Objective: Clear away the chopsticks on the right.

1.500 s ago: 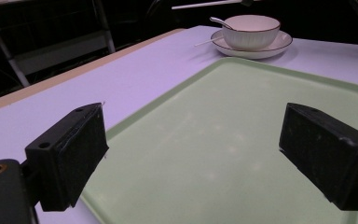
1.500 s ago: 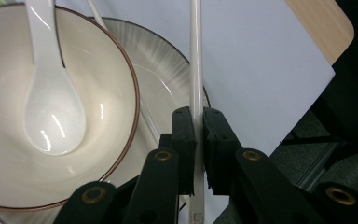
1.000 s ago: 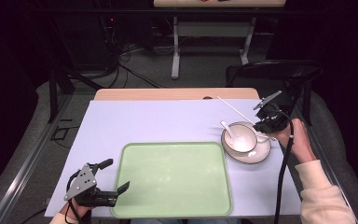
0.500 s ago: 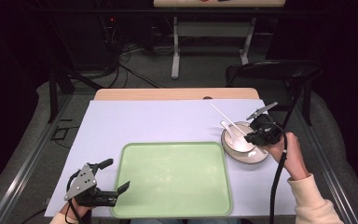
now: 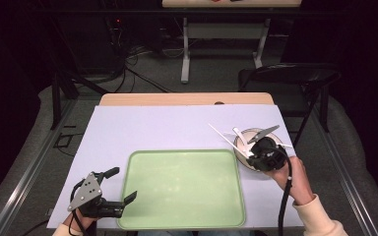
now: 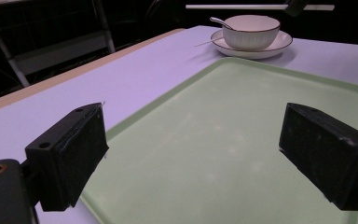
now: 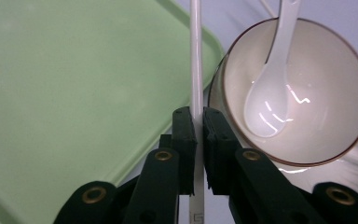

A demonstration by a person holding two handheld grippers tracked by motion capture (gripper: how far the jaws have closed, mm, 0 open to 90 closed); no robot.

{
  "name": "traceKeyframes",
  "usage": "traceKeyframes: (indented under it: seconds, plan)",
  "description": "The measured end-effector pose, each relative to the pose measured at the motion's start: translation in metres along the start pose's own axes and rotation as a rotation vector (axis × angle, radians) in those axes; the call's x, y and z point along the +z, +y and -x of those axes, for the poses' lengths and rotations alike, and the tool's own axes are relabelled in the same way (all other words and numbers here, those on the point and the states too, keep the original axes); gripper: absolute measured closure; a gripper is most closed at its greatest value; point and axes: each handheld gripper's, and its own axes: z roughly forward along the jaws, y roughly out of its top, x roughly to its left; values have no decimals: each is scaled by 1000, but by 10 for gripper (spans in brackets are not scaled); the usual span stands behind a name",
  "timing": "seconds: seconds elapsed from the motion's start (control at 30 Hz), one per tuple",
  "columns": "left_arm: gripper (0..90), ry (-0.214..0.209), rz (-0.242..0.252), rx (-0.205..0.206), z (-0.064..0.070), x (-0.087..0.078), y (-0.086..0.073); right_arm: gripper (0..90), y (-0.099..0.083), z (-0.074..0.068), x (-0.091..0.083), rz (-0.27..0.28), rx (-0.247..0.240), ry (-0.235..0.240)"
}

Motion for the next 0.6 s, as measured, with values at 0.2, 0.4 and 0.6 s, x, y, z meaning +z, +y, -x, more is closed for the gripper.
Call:
traceKeyframes:
  seconds: [0.2, 0.4, 0.6]
  plan:
    - [74, 1, 1, 0, 0, 0, 0, 839, -5, -17, 9, -12, -9, 14]
    - [74, 0, 0, 1, 0, 0, 0, 840, -11, -39, 21, -32, -26, 44]
    - [74, 2, 1, 0, 0, 0, 0, 840, -17, -49, 29, -37, -10, 62]
